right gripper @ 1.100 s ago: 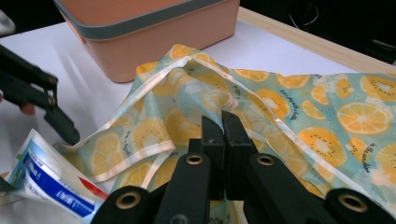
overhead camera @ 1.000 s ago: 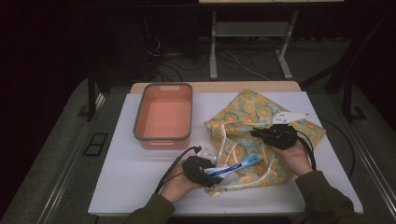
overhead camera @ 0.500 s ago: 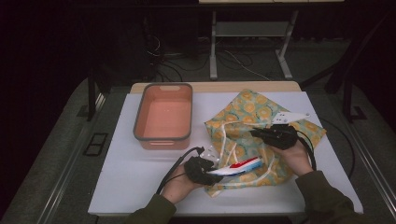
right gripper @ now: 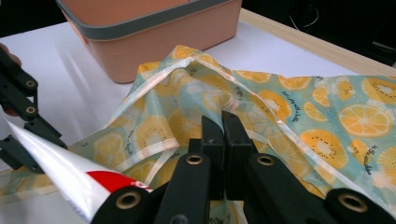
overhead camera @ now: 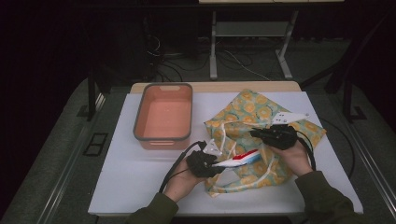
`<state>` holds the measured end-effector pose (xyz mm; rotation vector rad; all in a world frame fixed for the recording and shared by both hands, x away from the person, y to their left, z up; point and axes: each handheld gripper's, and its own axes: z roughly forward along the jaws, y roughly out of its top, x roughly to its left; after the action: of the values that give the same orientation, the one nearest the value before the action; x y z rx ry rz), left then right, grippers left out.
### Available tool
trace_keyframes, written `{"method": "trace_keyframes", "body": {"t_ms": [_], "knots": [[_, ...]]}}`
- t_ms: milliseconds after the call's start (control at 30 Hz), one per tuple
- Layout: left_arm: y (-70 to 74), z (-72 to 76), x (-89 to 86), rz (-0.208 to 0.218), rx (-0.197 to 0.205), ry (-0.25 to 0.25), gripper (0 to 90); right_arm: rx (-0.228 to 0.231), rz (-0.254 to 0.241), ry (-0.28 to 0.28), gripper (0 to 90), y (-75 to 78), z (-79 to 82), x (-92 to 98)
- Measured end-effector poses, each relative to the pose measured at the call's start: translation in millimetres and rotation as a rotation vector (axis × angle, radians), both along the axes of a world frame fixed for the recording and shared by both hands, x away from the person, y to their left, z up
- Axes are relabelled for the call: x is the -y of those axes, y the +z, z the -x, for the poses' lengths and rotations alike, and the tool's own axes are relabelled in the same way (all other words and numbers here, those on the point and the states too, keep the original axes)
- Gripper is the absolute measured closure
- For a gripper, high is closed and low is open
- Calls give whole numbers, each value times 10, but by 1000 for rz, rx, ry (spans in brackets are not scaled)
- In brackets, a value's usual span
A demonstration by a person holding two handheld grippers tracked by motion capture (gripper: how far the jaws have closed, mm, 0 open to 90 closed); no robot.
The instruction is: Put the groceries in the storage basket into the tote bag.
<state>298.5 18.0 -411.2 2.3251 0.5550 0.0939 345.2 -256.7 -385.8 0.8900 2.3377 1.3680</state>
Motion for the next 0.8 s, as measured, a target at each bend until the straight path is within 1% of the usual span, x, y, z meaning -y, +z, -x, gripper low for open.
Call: {"method": "trace_keyframes", "body": {"t_ms": [67, 200, 267, 300, 367, 467, 600, 700, 800], "knots": [[26, -32, 40, -1, 12, 6, 792, 2, -1, 1, 891, 2, 1, 1], [68, -104, 127, 9, 32, 21, 795, 0, -4, 2, 891, 4, 3, -1], [79, -150, 180, 18, 32, 31, 796, 0, -5, 3, 891, 4, 5, -4], [84, -177, 210, 15, 41, 32, 796, 1, -5, 4, 891, 4, 5, -6], [89, -230, 279, 23, 44, 43, 796, -1, -4, 6, 891, 4, 7, -8], [84, -315, 409, 25, 57, 57, 796, -2, -6, 7, 891, 4, 10, -8], [42, -432, 617, 34, 58, 79, 795, 1, -6, 10, 891, 7, 12, -1], [-5, -508, 782, 37, 48, 87, 794, 0, -9, 8, 891, 14, 17, 8], [-54, -554, 934, 37, 38, 88, 785, 2, -13, 6, 891, 19, 19, 25]]}}
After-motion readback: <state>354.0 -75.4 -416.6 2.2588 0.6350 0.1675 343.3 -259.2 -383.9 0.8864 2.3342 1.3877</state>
